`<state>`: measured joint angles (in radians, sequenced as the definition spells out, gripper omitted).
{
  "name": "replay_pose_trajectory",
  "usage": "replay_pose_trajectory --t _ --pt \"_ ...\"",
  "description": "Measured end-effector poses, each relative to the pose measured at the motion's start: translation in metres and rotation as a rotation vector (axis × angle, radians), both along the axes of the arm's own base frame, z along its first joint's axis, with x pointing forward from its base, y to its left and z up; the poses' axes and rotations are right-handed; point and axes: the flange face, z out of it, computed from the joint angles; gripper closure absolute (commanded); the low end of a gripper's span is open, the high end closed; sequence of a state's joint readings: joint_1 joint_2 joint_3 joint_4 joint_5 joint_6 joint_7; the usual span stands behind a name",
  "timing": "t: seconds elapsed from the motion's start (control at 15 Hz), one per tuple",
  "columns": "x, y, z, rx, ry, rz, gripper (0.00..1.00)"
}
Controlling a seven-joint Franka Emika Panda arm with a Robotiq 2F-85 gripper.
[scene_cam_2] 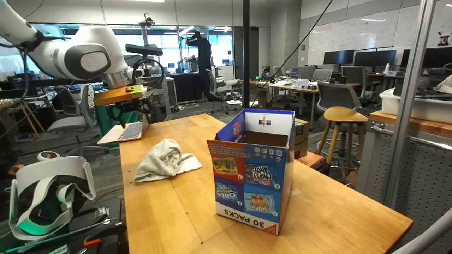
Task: Put the green object on the towel, then fold the towel and put it in the box
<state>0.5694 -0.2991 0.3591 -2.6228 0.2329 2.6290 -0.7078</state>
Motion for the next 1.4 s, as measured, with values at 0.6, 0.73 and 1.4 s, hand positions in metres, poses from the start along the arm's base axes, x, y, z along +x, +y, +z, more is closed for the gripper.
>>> replay_pose_trajectory --t 0.6,0.73,1.4 --pt "0.035 0.023 -0.049 -0.168 -0.007 0.123 0.0" --pt "0.048 0.025 -0.057 -0.189 0.021 0.111 0.0" --pt "0.076 0.011 -0.098 -0.268 0.095 0.045 0.0"
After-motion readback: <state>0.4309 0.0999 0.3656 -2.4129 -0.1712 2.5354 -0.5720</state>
